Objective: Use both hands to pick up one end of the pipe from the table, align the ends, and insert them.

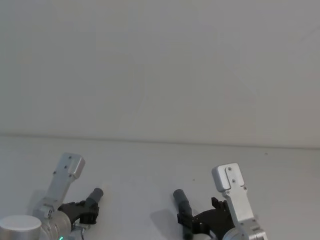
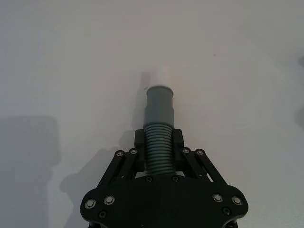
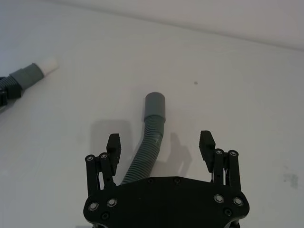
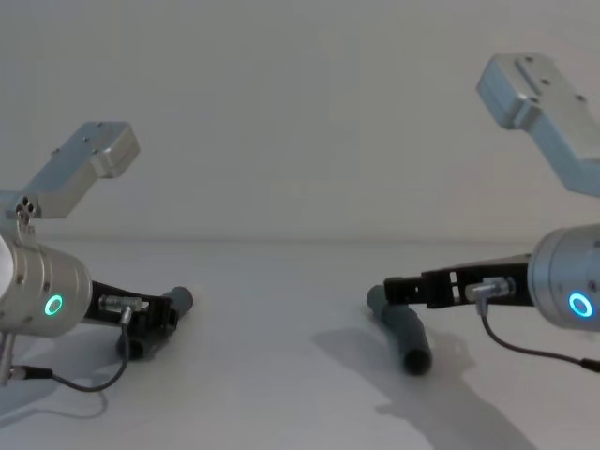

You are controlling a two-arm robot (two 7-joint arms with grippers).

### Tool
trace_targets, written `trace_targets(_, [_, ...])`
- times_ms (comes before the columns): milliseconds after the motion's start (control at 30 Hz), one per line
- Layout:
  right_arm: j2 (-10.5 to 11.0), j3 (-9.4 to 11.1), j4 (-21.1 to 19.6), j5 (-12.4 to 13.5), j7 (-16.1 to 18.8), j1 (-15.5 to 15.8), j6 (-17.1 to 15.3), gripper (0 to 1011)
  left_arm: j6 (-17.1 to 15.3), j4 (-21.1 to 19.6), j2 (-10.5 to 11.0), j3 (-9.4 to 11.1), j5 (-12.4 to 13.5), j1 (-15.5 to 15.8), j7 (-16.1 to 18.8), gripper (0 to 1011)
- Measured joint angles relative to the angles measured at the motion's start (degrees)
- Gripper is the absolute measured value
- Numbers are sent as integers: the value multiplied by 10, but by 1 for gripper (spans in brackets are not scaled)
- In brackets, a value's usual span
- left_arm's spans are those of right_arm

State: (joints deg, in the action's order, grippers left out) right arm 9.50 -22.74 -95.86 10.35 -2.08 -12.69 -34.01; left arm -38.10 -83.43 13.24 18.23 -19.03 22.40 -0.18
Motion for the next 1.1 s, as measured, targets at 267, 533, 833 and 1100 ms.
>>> trace_targets(267, [-9,-4,11,-5,-4,-2,-10,1005,0,0,0,0,0,0,0,295])
trace_targets(533, [-13,-13,25,-16,-4,-4,-6,1005,0,0,0,0,0,0,0,295])
trace_targets(833, [-23,-19,47,-28,-9,-10,3,1005,0,0,0,0,0,0,0,295])
trace_targets(1100, [-39,-18,72,-34,-18,-22,5,1005,0,0,0,0,0,0,0,295])
